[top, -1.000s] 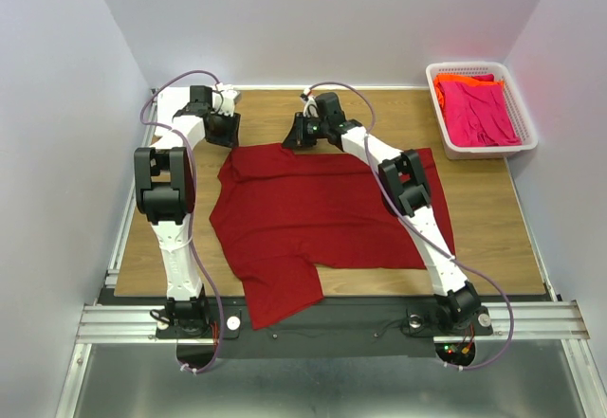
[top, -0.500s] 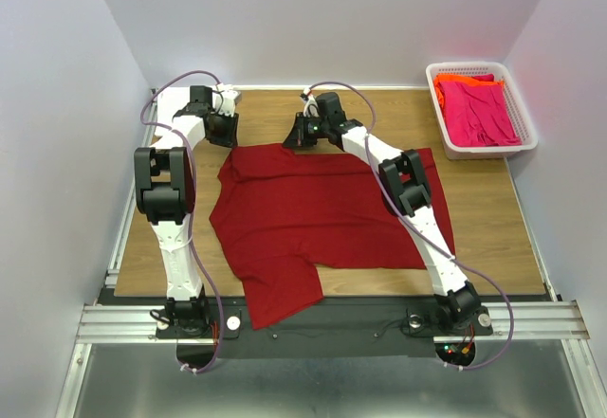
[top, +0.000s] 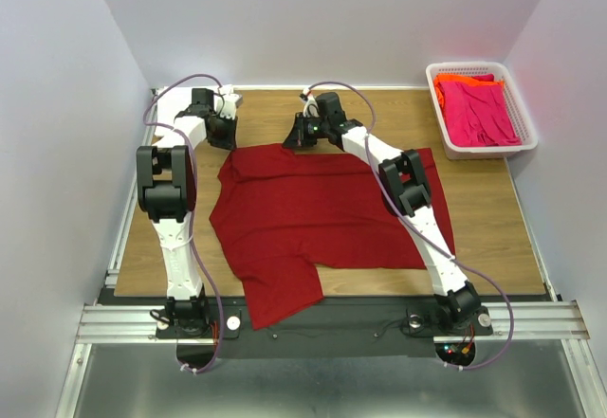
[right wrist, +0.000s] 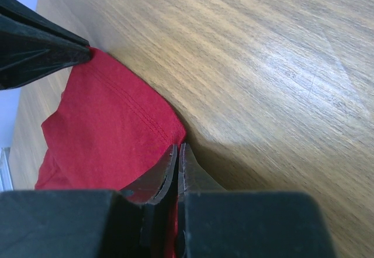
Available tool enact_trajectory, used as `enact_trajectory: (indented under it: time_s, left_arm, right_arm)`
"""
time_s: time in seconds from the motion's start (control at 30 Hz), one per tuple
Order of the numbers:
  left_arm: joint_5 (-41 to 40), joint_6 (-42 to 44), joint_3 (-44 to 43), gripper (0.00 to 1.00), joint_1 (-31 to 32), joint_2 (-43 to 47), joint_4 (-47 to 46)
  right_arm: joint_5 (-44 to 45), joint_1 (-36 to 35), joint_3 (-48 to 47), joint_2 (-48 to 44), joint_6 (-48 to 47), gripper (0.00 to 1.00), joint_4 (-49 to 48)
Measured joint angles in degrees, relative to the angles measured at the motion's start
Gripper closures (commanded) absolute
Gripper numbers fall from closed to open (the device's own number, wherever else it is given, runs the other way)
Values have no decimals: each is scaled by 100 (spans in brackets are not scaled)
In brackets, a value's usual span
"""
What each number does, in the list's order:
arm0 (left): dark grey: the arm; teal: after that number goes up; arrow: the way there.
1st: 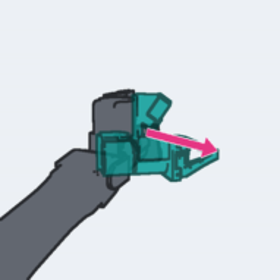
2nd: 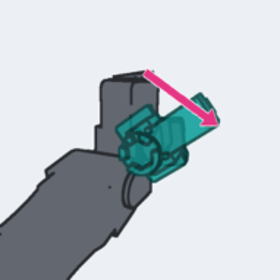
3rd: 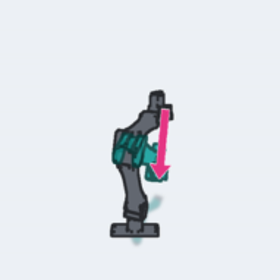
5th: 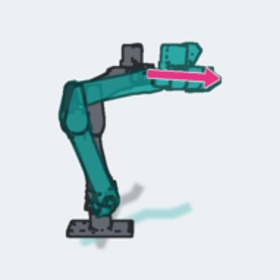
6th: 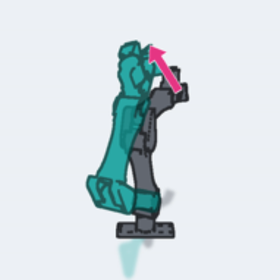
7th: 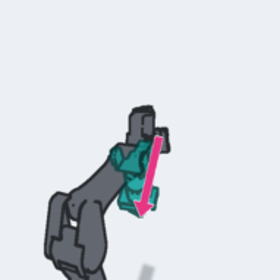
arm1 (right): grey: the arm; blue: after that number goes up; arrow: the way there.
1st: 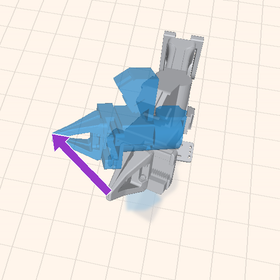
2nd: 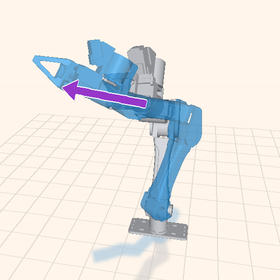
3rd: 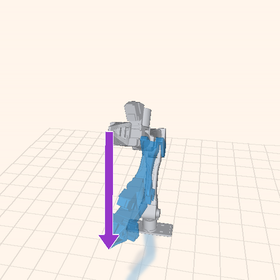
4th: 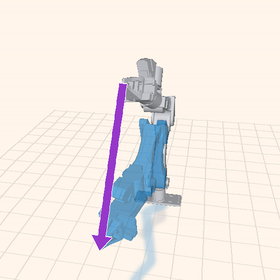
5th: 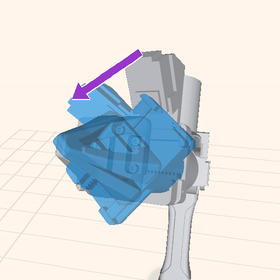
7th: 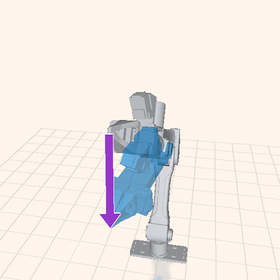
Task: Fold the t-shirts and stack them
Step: Fold the tshirt
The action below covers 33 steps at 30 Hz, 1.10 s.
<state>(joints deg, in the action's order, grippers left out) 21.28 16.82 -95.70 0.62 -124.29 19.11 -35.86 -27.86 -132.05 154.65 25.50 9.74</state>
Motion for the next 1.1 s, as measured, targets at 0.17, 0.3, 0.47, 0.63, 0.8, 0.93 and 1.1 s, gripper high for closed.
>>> enact_trajectory:
  time_s: [0.17,0.3,0.47,0.63,0.8,0.93,1.1]
  left_arm:
    - [63,9,0,100,0,-15,17]
    - [138,26,22,100,0,24,4]
    - [234,140,348,100,-63,516,-4]
    - [332,361,688,100,-111,1255,-15]
    - [529,649,1047,100,-107,1707,-24]
    - [693,920,1478,100,-111,1930,79]
    - [892,1419,2175,100,-109,2339,284]
  right_arm:
    - [-46,0,52,0,-24,99,-24]
    - [-120,0,234,-94,-66,99,-52]
    - [-219,0,737,-608,-236,99,7]
    - [-356,0,1241,-1364,-426,100,-39]
    - [-518,0,1744,-1919,-549,99,-127]
    - [-702,0,2330,-2192,-605,99,-162]
    - [-925,-15,3213,-2490,-675,99,-120]
